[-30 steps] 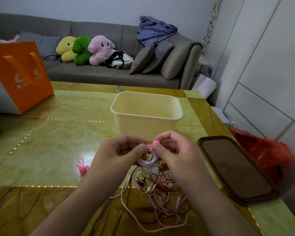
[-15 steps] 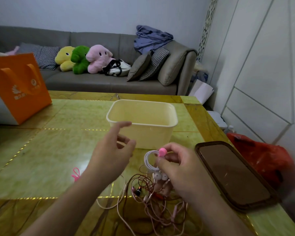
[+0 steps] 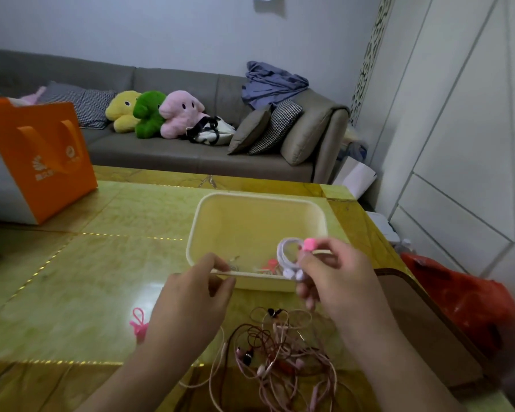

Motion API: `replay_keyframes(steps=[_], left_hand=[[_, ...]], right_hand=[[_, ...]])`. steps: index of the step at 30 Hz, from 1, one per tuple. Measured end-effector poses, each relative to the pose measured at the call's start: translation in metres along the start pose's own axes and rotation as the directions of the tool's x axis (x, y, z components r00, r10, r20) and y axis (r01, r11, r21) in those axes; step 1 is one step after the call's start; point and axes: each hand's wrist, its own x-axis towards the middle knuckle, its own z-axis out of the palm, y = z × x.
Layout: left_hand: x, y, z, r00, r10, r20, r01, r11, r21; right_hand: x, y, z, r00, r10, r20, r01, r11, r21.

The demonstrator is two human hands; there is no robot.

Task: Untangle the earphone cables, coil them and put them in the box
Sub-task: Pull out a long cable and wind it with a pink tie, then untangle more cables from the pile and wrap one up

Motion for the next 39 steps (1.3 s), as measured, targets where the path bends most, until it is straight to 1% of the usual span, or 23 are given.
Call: replay_keyframes(steps=[2,3,5,7,10,11,12,14,16,17,18,19,21,23,24,26,28,30,32,34,36,38,39], left_hand=[[0.0,0.001,0.004,1.0,0.015,-0.011,-0.015,0.999,-0.036],[0.0,0.001,0.004,1.0,0.013,-0.004,-0.014,0.998,-0.055],[0.0,0.001,0.006,1.0,0.017,0.003,-0.017,0.997,-0.078],[0.001,0.0,0.007,1.0,0.018,0.002,-0.017,0.995,-0.093],[0.003,-0.002,0.008,1.0,0.014,0.001,-0.014,0.992,-0.122],[0.004,-0.003,0.007,1.0,0.008,0.007,-0.007,0.992,-0.129],[0.004,-0.002,0.007,1.0,0.003,0.012,-0.001,0.991,-0.136],[0.005,-0.001,0.005,1.0,-0.013,0.026,0.017,0.989,-0.148],[0.006,0.002,0.003,0.997,-0.028,0.065,0.039,0.986,-0.164],[0.008,0.003,0.002,0.995,-0.038,0.094,0.054,0.984,-0.172],[0.01,0.005,0.001,0.991,-0.042,0.124,0.063,0.982,-0.177],[0.013,0.005,0.001,0.988,-0.039,0.152,0.065,0.983,-0.171],[0.017,0.006,0.001,0.977,-0.03,0.212,0.061,0.988,-0.14],[0.016,0.004,0.003,0.967,-0.001,0.254,0.021,0.997,-0.077],[0.013,0.003,0.005,0.964,0.031,0.264,-0.021,0.999,-0.04],[0.005,-0.001,0.006,0.959,0.1,0.265,-0.103,0.995,-0.002],[-0.002,-0.007,0.007,0.952,0.142,0.271,-0.151,0.989,0.011],[-0.007,-0.01,0.007,0.947,0.132,0.291,-0.149,0.988,0.037],[-0.013,-0.009,0.008,0.928,0.113,0.355,-0.142,0.988,0.059],[-0.022,-0.007,0.011,0.885,0.127,0.448,-0.184,0.979,0.087],[-0.03,-0.006,0.014,0.831,0.14,0.538,-0.235,0.966,0.111],[-0.036,-0.006,0.017,0.79,0.157,0.592,-0.268,0.958,0.104],[-0.037,-0.006,0.018,0.781,0.16,0.604,-0.272,0.957,0.098]], right_hand=[[0.022,-0.008,0.015,0.998,-0.063,-0.028,0.058,0.985,-0.164],[0.032,-0.01,0.026,0.996,-0.092,-0.011,0.086,0.963,-0.256],[0.052,-0.01,0.047,0.99,-0.132,0.054,0.142,0.886,-0.441],[0.071,-0.006,0.064,0.99,-0.112,0.081,0.138,0.819,-0.557],[0.083,-0.007,0.069,0.996,-0.02,0.082,0.066,0.783,-0.618],[0.08,-0.008,0.067,0.996,-0.013,0.085,0.063,0.784,-0.618],[0.075,-0.01,0.062,0.996,-0.046,0.081,0.085,0.789,-0.608],[0.059,-0.011,0.052,0.976,-0.205,0.075,0.208,0.772,-0.6],[0.036,-0.009,0.039,0.915,-0.4,0.051,0.351,0.73,-0.587],[0.025,-0.007,0.032,0.884,-0.466,0.041,0.4,0.708,-0.583],[0.015,-0.002,0.024,0.866,-0.499,0.035,0.424,0.696,-0.579],[0.007,0.003,0.016,0.864,-0.503,0.028,0.426,0.7,-0.573],[-0.005,0.015,0.0,0.896,-0.443,0.013,0.373,0.739,-0.561],[-0.009,0.029,-0.015,0.941,-0.337,-0.029,0.267,0.791,-0.55],[-0.01,0.034,-0.023,0.958,-0.277,-0.066,0.2,0.818,-0.539],[-0.007,0.042,-0.036,0.973,-0.19,-0.129,0.095,0.843,-0.53],[-0.005,0.045,-0.042,0.98,-0.133,-0.151,0.031,0.842,-0.539],[-0.006,0.046,-0.04,0.992,-0.07,-0.105,-0.003,0.818,-0.575],[-0.01,0.046,-0.03,1.0,0.02,-0.022,-0.03,0.782,-0.623],[-0.016,0.048,-0.014,0.995,0.089,0.054,-0.029,0.733,-0.68],[-0.02,0.055,0.004,0.983,0.154,0.1,-0.029,0.668,-0.743],[-0.019,0.065,0.017,0.98,0.167,0.109,-0.016,0.61,-0.792],[-0.018,0.068,0.021,0.979,0.165,0.118,-0.006,0.606,-0.795]])
